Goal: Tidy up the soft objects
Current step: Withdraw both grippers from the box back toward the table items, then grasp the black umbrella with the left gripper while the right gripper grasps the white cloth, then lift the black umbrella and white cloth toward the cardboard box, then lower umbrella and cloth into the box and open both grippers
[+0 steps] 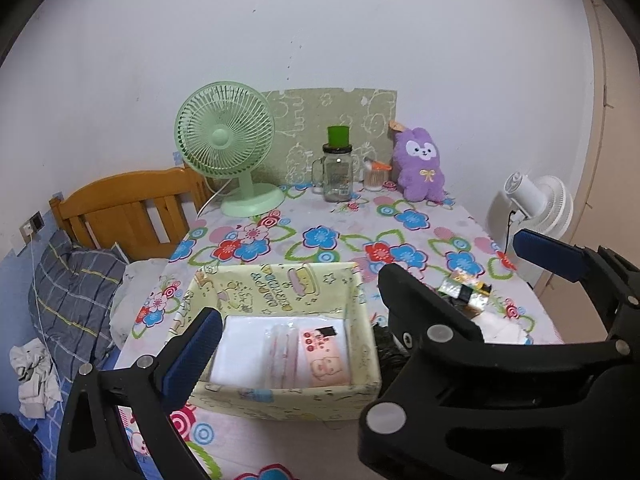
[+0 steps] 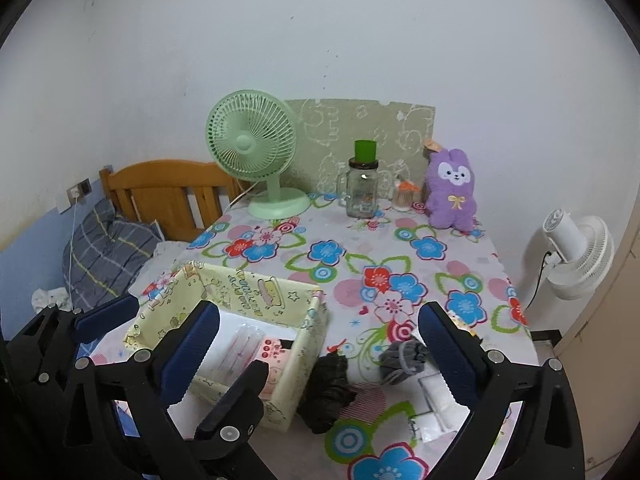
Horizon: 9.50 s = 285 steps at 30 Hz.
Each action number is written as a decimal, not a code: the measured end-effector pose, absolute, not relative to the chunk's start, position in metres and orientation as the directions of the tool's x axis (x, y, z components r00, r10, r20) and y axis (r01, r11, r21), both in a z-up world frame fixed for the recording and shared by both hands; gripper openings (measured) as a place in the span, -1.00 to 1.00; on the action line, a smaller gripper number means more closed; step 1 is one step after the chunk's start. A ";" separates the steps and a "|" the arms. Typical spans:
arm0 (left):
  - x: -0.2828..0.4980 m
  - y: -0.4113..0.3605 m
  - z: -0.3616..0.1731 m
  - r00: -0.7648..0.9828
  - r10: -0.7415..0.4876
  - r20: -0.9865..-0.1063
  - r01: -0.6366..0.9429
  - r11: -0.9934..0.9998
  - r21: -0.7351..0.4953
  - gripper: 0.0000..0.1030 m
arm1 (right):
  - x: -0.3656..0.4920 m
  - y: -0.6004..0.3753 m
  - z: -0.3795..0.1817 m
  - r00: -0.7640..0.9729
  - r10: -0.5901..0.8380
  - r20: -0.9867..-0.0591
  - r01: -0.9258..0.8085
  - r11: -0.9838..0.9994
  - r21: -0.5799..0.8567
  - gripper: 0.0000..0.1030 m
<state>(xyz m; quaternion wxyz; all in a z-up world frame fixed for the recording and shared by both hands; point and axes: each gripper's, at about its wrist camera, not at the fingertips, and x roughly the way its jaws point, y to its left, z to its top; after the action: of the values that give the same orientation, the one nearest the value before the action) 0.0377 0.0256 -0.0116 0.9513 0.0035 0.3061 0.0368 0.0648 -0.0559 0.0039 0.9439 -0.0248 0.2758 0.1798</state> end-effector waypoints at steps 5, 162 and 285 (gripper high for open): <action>0.032 0.010 -0.007 0.824 0.057 -0.564 -0.055 0.998 0.022 0.99 | 0.058 -0.074 0.009 0.798 0.313 -0.515 -0.335 0.941 0.052 0.98; 0.094 -0.074 -0.146 0.693 0.165 -0.701 -0.140 0.986 0.094 0.11 | 0.116 -0.167 -0.132 0.671 0.241 -0.701 -0.235 0.966 0.108 -0.37; 0.082 0.121 -0.091 0.673 0.144 -0.725 -0.129 0.989 0.076 0.46 | 0.123 0.047 -0.073 0.631 0.380 -0.677 -0.442 0.892 0.089 -0.37</action>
<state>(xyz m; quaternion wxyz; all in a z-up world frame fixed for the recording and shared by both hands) 0.0820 0.1212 -0.0915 0.9146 0.0091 0.3973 0.0747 0.1234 0.0475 -0.0728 0.9019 -0.0425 0.3644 0.2280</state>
